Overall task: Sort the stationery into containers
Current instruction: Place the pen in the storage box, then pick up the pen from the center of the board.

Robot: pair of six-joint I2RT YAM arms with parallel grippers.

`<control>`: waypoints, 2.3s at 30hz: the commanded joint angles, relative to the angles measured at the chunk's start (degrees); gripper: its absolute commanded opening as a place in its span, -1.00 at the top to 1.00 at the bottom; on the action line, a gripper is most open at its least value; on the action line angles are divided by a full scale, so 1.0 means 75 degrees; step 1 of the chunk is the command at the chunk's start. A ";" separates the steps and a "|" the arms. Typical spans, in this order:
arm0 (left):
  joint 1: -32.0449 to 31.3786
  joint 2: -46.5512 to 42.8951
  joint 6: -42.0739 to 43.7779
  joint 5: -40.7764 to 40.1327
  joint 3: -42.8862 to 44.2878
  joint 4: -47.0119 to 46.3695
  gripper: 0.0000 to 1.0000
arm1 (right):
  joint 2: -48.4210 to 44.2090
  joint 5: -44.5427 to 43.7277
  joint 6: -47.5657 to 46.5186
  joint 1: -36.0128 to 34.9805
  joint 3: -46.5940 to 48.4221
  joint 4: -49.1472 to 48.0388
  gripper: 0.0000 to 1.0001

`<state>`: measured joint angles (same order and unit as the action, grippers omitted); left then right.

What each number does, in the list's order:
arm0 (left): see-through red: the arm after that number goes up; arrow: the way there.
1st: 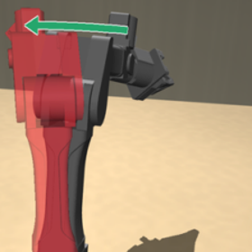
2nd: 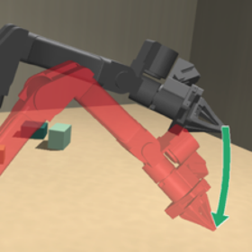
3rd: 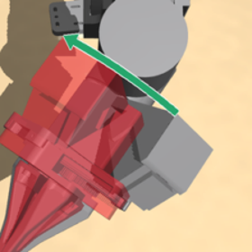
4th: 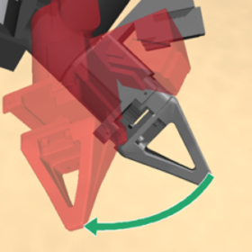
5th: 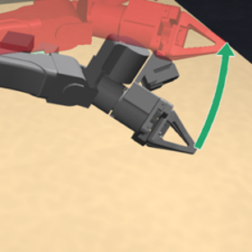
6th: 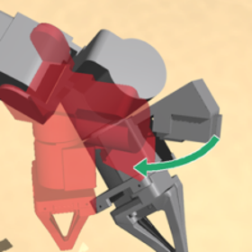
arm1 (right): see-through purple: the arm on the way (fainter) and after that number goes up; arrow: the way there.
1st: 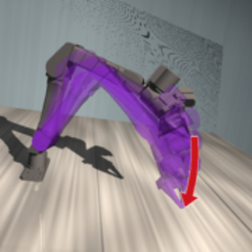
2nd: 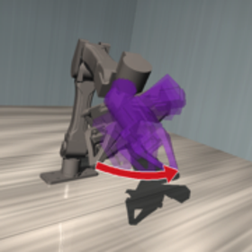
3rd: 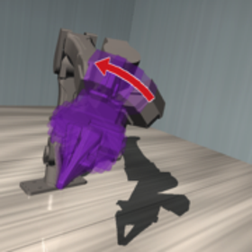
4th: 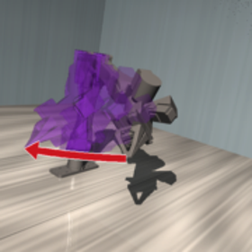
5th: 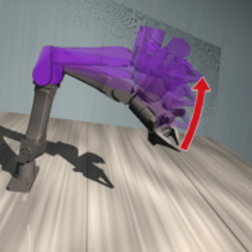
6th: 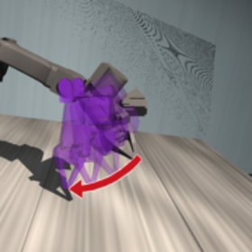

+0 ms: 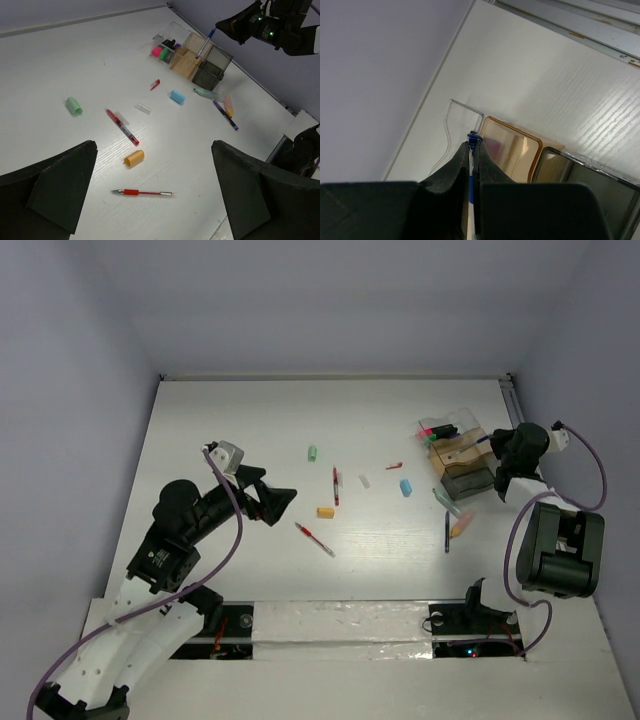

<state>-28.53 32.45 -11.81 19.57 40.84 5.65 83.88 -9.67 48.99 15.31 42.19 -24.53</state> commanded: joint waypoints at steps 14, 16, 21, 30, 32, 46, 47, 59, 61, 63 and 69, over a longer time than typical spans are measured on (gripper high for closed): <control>-0.0051 0.0080 0.0122 -0.0102 0.0227 -0.0191 -0.98 | 0.0442 -0.0058 -0.0239 -0.0634 0.0257 -0.0807 0.57; -0.0051 0.0092 0.0122 -0.0102 0.0227 -0.0191 -0.98 | 0.0360 -0.0093 -0.0391 -0.0635 0.0245 -0.0690 0.40; -0.0051 0.0057 0.0122 -0.0125 0.0227 -0.0202 -0.98 | -0.0073 -0.0058 -0.0730 -0.0717 0.0163 -0.0363 0.05; -0.0051 -0.0119 0.0099 -0.0149 0.0215 -0.0203 -0.98 | -0.1783 0.0725 -0.2065 -0.0880 0.0104 0.1472 0.38; -0.0051 -0.0177 0.0075 -0.0160 0.0215 -0.0214 -0.98 | -0.2169 0.1463 -0.2336 -0.1160 0.0209 0.2131 0.62; -0.0051 -0.0295 0.0017 -0.0523 0.0215 -0.0132 -0.98 | 0.0025 0.0930 -0.3590 -0.6176 0.2432 0.5404 0.47; -0.0051 -0.0295 0.0028 -0.0570 0.0215 -0.0121 -0.98 | 0.0356 0.0764 -0.3649 -0.6364 0.2436 0.5404 0.37; -0.0051 -0.0096 -0.0007 -0.1203 0.0273 0.0078 -0.98 | 0.3207 -0.0129 -0.3989 -0.7688 0.4921 0.5838 0.27; -0.0051 -0.0084 -0.0018 -0.1308 0.0285 0.0125 -0.98 | 0.3137 0.0046 -0.4210 -0.8040 0.4933 0.5837 0.39; -0.0051 -0.0061 -0.0007 -0.1390 0.0297 0.0137 -0.98 | 0.3032 0.0187 -0.4550 -0.8530 0.4886 0.5965 0.40; 0.0159 -0.0096 -0.0124 -0.2186 0.0379 0.0313 -0.98 | 0.2809 0.1065 -0.4751 -0.9306 0.4535 0.6272 0.30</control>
<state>-28.21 32.03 -11.88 7.38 40.95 8.60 108.22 -6.31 15.77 -51.75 76.34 21.08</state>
